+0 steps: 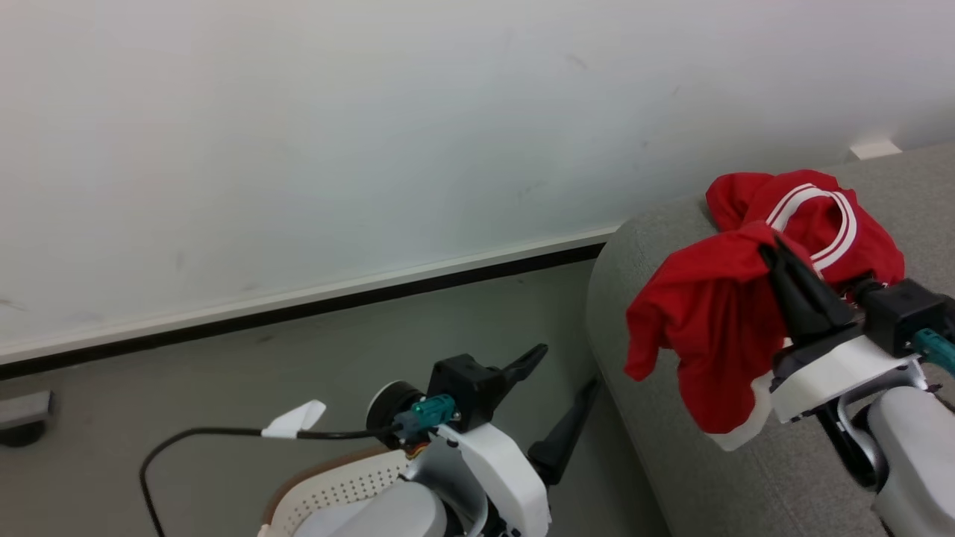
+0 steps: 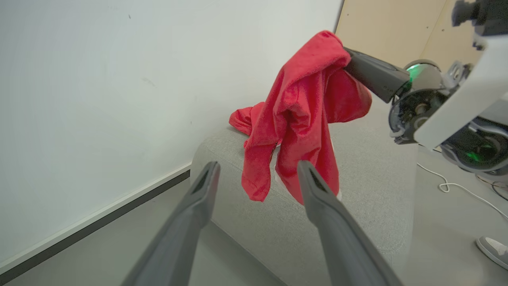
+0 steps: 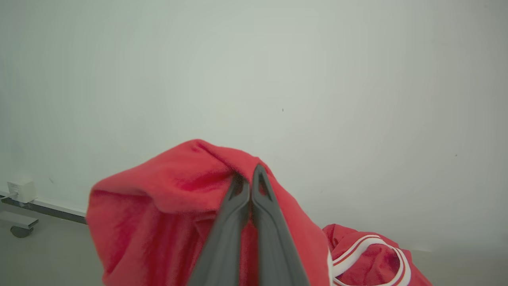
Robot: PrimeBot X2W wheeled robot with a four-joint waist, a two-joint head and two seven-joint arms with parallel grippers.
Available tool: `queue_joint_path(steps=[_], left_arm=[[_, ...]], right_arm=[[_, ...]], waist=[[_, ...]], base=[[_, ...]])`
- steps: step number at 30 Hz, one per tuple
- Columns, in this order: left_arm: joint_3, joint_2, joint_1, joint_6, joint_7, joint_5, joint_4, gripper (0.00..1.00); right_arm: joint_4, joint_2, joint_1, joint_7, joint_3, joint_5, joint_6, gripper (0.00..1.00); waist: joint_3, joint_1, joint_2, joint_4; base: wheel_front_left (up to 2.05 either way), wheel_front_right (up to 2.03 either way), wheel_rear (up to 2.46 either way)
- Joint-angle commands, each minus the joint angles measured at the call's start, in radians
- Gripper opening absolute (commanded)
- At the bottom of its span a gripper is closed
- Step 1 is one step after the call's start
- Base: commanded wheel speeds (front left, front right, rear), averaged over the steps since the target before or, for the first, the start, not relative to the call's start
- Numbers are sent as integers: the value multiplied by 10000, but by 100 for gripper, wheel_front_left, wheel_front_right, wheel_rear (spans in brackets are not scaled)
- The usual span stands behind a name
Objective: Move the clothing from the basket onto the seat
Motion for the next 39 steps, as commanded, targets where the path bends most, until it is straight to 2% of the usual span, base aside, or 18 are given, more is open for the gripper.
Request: queue_joint_path(steps=[1,6,13,14,23,27,31,35,36,37,38,39], left_arm=[[-75,-44,-128,-70,-32,-16,-13,100],[-353,-268,-482,-304,17,128,-214,100],[-713,-267,-1148,-765,201,378,-563,100],[-713,-267,-1148,-765,201,378,-563,100],[-721,-152,-1635,-884,282,539,-931,100],[-662,-69,-1643,-808,203,523,-977,100],[-649,78,-1519,-786,214,490,-978,100],[-529,211,-1478,-723,156,393,-1021,100],[-485,238,-1458,-659,103,377,-1029,100],[-453,254,-1437,-634,79,364,-1034,100],[-411,266,-1406,-600,33,327,-1030,100],[-369,275,-1373,-575,-1,299,-1023,100]], right_arm=[[-39,-154,-59,-30,-235,-163,-23,0],[118,-505,-711,-30,-1756,-397,-23,0],[704,-936,-1976,-16,-4573,-1557,-23,0],[704,-936,-1976,-16,-4573,-1557,-23,0],[1834,-1503,-3440,-15,-8181,-3508,-23,0],[2289,-1416,-3316,-13,-10018,-4572,-23,0],[2649,-884,-2667,-13,-11788,-5162,-23,0],[2936,-196,-2149,-15,-12894,-5614,-23,0],[2950,-36,-2038,-15,-13030,-5653,-23,20],[2941,70,-1916,-15,-13116,-5667,-23,49],[2887,191,-1806,-15,-13109,-5697,-23,100],[2745,301,-1731,-16,-13091,-5657,-23,100]], waist=[[309,0,-1,-134],[1292,0,-1,86],[2866,0,-1,994],[2866,0,-1,994],[4155,0,-1,1944],[4430,0,-1,2173],[4499,0,-1,2216],[4464,0,-1,2148],[4435,0,-1,2108],[4410,0,-1,2067],[4366,0,-1,2023],[4306,0,-1,1972]], base=[[0,0,0],[0,0,0],[0,0,0],[0,0,0],[0,0,0],[0,0,0],[0,0,0],[0,0,0],[0,0,0],[0,0,0],[0,0,0],[0,0,0]])
